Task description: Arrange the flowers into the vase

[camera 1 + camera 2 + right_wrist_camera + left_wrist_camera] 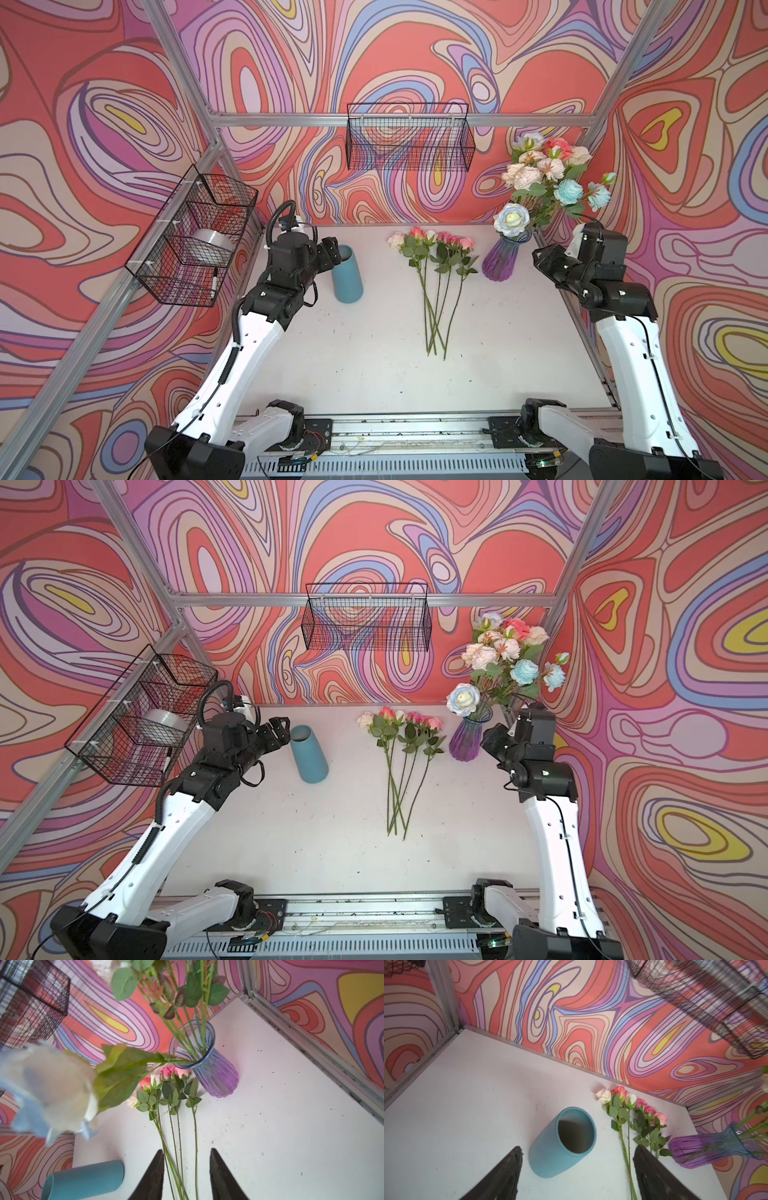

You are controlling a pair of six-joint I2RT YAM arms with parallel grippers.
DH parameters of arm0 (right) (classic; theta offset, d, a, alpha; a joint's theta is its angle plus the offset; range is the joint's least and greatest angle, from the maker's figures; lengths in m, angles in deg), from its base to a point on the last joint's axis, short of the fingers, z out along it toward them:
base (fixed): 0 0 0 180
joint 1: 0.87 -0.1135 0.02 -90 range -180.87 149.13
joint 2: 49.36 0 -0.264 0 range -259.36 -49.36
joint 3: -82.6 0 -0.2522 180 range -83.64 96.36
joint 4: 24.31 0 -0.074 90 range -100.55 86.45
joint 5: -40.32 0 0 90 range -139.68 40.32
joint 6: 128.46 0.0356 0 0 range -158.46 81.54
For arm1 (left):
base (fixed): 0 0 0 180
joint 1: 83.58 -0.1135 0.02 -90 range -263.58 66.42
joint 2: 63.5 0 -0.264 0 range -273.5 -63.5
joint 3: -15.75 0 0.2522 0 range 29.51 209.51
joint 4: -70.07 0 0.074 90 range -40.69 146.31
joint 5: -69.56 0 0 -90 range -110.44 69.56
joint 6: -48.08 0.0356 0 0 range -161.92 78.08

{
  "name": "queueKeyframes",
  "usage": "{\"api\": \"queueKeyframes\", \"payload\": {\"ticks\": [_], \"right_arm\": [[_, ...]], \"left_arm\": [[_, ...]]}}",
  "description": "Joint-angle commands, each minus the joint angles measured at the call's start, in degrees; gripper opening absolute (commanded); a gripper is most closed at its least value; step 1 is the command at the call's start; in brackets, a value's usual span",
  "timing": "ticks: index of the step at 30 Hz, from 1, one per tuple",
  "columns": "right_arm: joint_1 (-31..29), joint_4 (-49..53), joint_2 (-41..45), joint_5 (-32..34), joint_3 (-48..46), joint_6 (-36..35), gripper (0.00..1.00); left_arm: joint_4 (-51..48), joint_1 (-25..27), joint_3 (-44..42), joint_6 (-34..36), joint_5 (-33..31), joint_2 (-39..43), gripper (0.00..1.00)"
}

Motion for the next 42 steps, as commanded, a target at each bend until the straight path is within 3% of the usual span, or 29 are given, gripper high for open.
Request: {"api": "queueKeyframes", "payload": {"ticks": [1,4,7,11,14,17,19,21,23,29,35,42], "right_arm": [[-5.62,-0.82,1.34,5.26,0.77,-2.17,0.37],[-12.14,-1.24,1.55,8.13,2.12,-2.92,0.36],[-17.34,-2.57,1.81,10.58,2.79,-4.15,0.29],[-21.57,-5.26,0.98,8.74,4.28,-7.45,0.09],[-25.18,-7.00,-0.59,8.86,5.04,-9.04,0.00],[-32.30,-6.41,-4.48,13.88,6.72,-11.10,0.02],[-37.69,-5.47,-8.24,17.82,8.22,-12.69,0.10],[-40.38,-3.19,-13.34,17.39,10.72,-12.98,0.20],[-42.56,-3.79,-16.19,17.96,10.77,-13.17,0.21],[-43.20,-8.14,-16.03,18.71,7.37,-13.18,0.23],[-43.19,-8.02,-15.64,20.46,5.62,-13.27,0.24],[-43.21,-7.96,-16.61,21.37,6.25,-13.88,0.24]], "left_arm": [[-5.53,-4.21,2.27,-1.18,2.26,-1.87,0.81],[-7.02,-6.60,3.15,-0.97,2.10,-4.55,0.76],[-6.20,-10.18,2.23,-2.60,5.05,-7.07,0.63],[-4.55,-13.94,1.94,-6.50,10.91,-12.70,0.13],[-2.50,-15.32,1.56,-9.71,10.97,-17.21,0.01],[1.16,-16.44,0.83,-12.95,13.70,-22.46,0.00],[5.28,-16.53,-0.50,-13.64,14.75,-25.61,0.00],[8.84,-16.53,-1.14,-14.06,16.25,-29.26,0.00],[11.08,-16.53,-1.78,-14.74,16.44,-32.24,0.00],[21.35,-16.53,-3.41,-19.67,18.24,-39.47,0.00],[21.94,-14.41,-1.24,-17.98,19.85,-42.97,0.00],[25.97,-12.15,-4.54,-18.66,20.26,-44.60,0.00]]}}
